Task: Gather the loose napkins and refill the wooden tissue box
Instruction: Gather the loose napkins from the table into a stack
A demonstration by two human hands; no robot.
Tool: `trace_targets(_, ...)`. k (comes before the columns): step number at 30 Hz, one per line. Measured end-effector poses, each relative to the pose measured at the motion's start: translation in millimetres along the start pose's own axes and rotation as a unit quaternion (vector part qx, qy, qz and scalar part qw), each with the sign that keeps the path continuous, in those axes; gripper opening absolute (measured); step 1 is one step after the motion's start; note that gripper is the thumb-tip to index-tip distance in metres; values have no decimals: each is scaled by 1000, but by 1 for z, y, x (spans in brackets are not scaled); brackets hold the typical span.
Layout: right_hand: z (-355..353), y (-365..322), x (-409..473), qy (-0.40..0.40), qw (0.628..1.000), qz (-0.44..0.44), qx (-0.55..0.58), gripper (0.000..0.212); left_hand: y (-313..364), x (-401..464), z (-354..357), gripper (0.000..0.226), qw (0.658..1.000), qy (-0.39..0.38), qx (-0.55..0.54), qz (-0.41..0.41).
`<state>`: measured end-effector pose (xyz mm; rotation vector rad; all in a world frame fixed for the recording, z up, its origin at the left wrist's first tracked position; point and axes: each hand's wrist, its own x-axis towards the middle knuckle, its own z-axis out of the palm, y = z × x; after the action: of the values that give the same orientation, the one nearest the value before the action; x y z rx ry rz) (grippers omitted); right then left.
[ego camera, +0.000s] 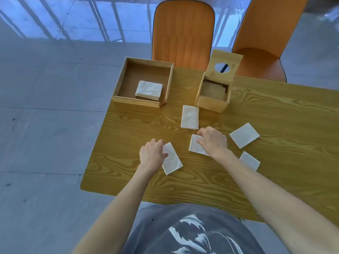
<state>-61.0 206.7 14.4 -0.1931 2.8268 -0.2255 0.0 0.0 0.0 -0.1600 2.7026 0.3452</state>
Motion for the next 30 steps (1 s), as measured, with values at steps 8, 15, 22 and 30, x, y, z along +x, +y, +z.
trace_targets(8,6,3,7,-29,998,29,-40,34,-2,4,7,38,998,32,-25,-42)
trace_targets(15,7,3,6,-9,999,25,-31,21,0,2,10,24,990,37,-125,-52)
trace_targets(22,12,16,-4,-43,993,51,96,21,-3,-6,11,38,938,12,-333,-96)
trace_targets(30,12,12,-4,-75,901,96,416,18,-10,-8,20,47,776,-8,-610,-159)
